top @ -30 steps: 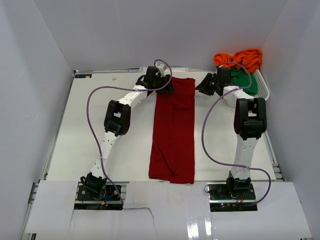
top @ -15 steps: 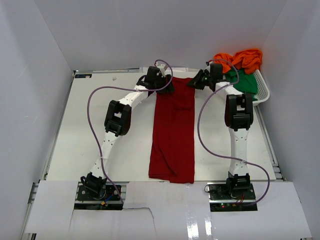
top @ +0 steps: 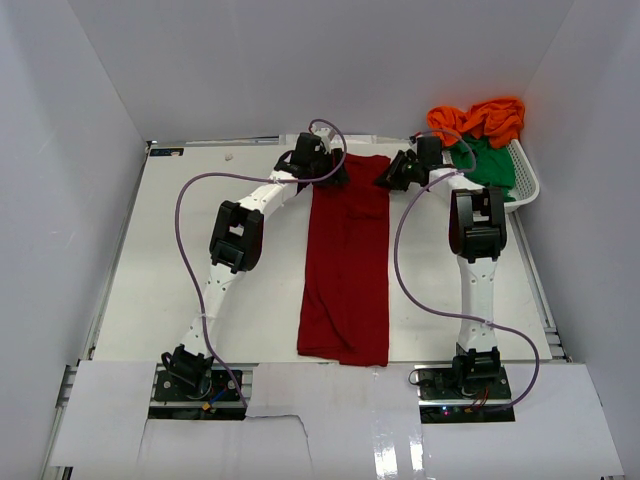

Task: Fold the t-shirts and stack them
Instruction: Rotate the tshirt 90 degrees

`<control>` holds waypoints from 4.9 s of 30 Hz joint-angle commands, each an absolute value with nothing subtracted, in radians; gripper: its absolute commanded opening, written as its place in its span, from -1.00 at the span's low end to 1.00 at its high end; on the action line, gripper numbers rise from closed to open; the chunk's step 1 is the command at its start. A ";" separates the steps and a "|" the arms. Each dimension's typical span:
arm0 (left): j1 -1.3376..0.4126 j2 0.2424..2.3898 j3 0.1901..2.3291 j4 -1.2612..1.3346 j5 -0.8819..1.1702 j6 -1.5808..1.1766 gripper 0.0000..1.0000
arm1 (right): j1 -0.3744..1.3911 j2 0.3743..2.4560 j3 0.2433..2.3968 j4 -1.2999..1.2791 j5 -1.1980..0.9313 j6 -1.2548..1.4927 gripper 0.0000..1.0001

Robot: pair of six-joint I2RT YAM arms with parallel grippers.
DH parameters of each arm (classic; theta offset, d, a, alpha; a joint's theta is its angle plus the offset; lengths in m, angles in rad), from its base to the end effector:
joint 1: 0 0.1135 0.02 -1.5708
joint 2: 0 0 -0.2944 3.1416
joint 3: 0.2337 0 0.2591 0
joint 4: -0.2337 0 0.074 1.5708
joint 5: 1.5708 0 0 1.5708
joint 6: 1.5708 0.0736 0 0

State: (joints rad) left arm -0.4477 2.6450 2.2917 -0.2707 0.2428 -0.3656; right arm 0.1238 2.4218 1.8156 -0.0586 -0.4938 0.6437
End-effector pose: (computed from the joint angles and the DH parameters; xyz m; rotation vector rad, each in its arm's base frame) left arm 0.5820 -0.2991 0.1379 0.2342 2.2557 -0.7122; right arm 0.5831 0.1077 0.1276 0.3187 2.2967 0.9573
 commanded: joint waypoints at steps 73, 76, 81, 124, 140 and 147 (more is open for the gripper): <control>-0.318 2.680 2.321 -0.285 0.077 -0.403 0.43 | 0.759 1.543 0.666 0.020 -0.483 0.515 0.09; -0.316 2.678 2.318 -0.285 0.075 -0.402 0.42 | 0.785 1.545 0.702 -0.063 -0.402 0.500 -0.01; -0.318 2.678 2.315 -0.287 0.077 -0.402 0.42 | 0.807 1.563 0.736 -0.149 -0.307 0.494 -0.69; -0.298 2.723 2.378 -0.293 0.097 -0.403 0.42 | 0.825 1.510 0.372 0.602 -0.554 1.111 -0.48; -0.296 2.714 2.372 -0.296 0.094 -0.402 0.43 | 0.850 1.350 0.584 -0.230 -0.074 0.845 -0.01; -0.296 2.711 2.372 -0.298 0.083 -0.393 0.43 | 0.946 1.250 0.724 -0.403 0.069 0.807 -0.02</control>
State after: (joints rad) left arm -0.3153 2.6953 2.3665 -0.2394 0.1184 -0.4118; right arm 0.9119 1.2907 0.6437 -0.2878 -0.0299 0.8486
